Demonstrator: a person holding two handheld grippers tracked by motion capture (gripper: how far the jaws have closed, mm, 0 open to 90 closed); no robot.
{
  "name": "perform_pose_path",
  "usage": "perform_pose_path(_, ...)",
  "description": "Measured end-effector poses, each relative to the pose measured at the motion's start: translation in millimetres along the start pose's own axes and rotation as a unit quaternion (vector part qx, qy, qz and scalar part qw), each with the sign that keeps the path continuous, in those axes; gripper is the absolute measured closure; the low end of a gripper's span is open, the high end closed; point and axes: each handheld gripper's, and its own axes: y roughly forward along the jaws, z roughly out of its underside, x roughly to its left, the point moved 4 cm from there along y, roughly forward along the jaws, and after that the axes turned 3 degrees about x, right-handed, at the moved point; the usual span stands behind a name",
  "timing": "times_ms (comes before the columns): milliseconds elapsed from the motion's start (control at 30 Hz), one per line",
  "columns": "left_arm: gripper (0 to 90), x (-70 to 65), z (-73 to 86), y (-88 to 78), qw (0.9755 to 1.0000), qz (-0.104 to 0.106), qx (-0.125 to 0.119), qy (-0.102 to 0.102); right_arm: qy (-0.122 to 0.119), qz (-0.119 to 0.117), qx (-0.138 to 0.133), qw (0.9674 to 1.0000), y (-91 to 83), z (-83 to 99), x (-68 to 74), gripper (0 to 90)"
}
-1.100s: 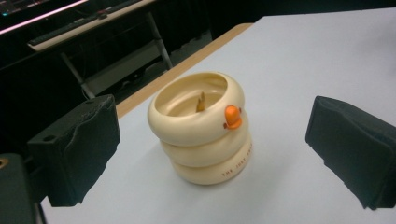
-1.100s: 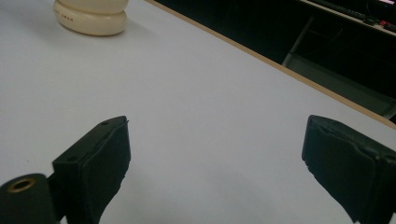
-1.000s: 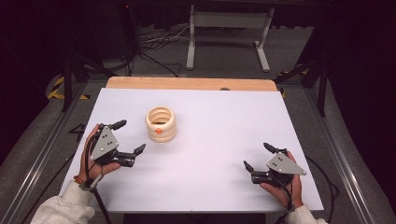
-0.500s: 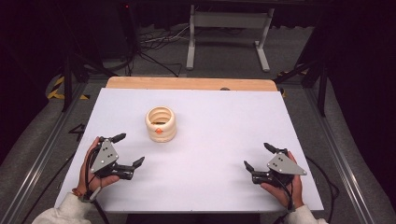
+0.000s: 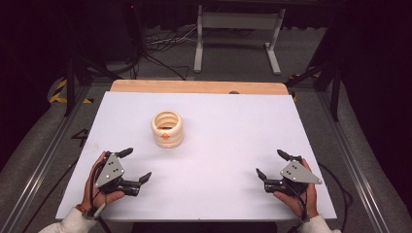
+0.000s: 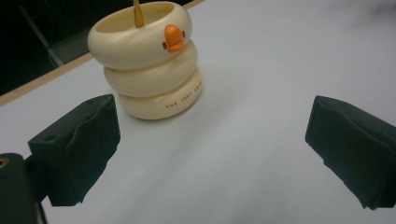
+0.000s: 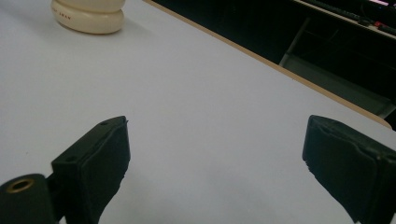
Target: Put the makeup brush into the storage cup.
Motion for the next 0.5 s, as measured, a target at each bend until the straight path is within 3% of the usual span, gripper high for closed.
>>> perform_pose_path(133,4.1,-4.9,4.8,-1.5,1.0,0.006,0.007,-0.001,0.0,0.0,-0.002,1.0,-0.6,0.0,-0.8,8.2)
perform_pose_path(200,4.1,-6.8,5.8,-1.7,0.9999,0.005,0.013,0.009,-0.002,0.0,-0.001,1.0,-0.7,-0.1,-0.1,8.2)
perform_pose_path(500,4.0,-8.8,5.0,-2.6,0.9999,0.012,0.002,-0.001,-0.008,-0.002,-0.003,1.0,-0.7,-2.2,3.1,8.1)
